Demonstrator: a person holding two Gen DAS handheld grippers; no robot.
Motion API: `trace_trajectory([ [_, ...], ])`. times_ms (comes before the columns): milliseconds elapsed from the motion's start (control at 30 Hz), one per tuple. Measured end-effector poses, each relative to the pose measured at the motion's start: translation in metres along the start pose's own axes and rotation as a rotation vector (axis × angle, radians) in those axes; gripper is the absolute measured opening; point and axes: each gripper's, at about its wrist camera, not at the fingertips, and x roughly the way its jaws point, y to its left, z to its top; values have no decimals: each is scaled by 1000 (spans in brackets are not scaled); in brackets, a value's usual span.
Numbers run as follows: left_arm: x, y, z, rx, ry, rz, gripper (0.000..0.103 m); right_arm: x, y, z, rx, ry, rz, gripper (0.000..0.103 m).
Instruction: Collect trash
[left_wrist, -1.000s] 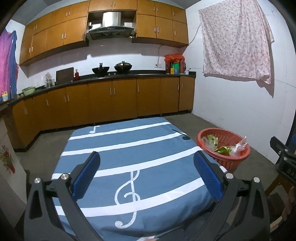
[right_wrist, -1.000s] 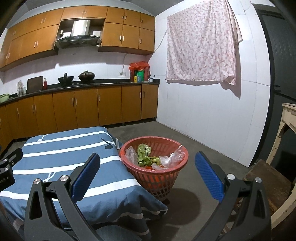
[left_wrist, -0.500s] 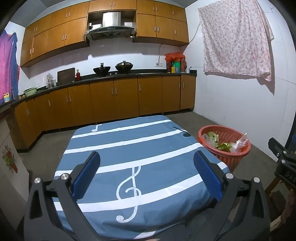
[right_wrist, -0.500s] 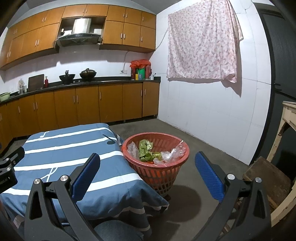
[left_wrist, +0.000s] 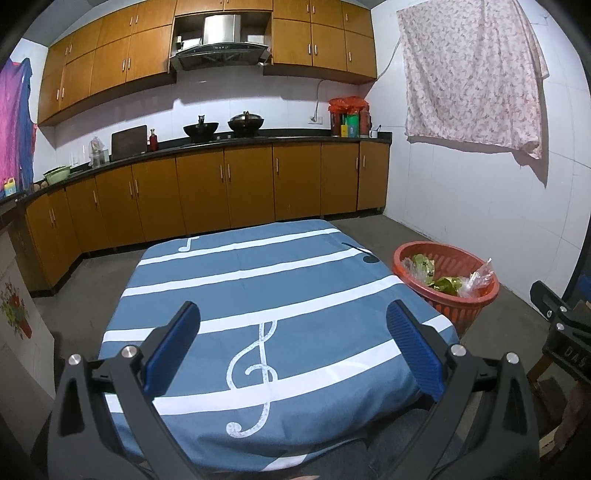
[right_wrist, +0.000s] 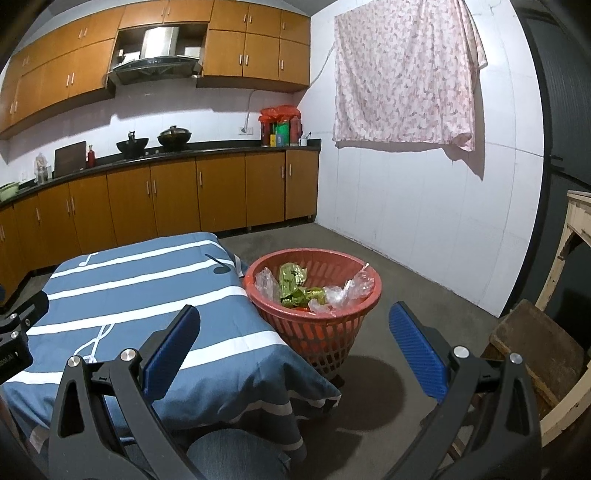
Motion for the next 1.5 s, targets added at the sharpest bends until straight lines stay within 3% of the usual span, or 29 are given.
trace_trajectory([
  [1500,1,-3,0,0,5,0,99,2,-1,-4,11,17,-2,101],
])
